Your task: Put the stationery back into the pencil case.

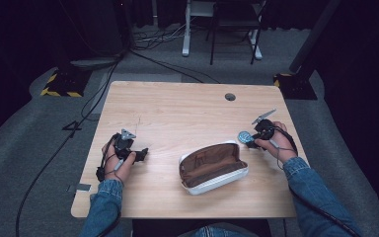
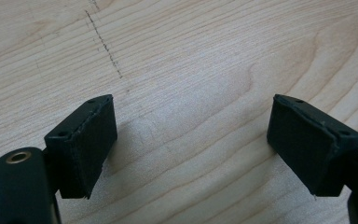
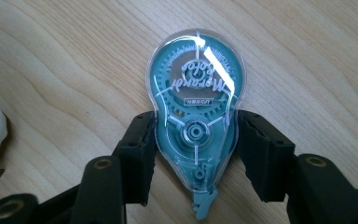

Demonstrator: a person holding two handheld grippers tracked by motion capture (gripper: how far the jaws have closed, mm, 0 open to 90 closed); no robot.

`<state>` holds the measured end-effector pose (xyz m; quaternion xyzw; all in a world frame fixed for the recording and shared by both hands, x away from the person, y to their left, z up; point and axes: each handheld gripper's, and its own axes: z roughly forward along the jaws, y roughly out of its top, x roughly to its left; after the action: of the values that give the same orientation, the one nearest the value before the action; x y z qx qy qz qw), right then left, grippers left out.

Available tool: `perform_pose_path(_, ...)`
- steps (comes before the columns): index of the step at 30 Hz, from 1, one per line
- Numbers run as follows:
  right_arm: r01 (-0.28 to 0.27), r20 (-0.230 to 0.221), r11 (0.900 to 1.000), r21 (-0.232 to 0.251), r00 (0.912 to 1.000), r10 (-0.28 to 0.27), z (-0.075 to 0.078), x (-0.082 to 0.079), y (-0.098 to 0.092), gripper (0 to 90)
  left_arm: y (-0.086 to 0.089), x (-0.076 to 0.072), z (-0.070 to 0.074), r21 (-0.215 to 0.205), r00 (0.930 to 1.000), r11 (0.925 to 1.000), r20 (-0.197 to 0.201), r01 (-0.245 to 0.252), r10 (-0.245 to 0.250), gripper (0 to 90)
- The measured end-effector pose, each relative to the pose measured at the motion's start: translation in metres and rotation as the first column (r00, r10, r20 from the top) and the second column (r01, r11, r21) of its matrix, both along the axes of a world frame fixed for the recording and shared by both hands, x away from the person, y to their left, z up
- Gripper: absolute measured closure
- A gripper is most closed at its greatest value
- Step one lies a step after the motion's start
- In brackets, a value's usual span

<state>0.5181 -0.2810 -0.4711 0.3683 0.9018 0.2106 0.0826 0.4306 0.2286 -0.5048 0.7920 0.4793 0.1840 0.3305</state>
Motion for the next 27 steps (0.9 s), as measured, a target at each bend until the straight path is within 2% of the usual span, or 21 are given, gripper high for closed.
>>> perform_pose_path(11,0.026,-0.003,1.0,-0.007,0.9997,-0.026,0.0006,-0.0017,0.0011,49.8,0.0,0.0,0.0,0.0,1.0,1.0,0.0,0.0,0.0,16.1)
perform_pose_path(27,0.051,0.016,0.998,0.041,0.9985,-0.052,0.0053,-0.007,-0.0063,50.2,0.0,0.0002,0.0,-0.001,1.0,1.0,-0.002,-0.001,0.001,16.0)
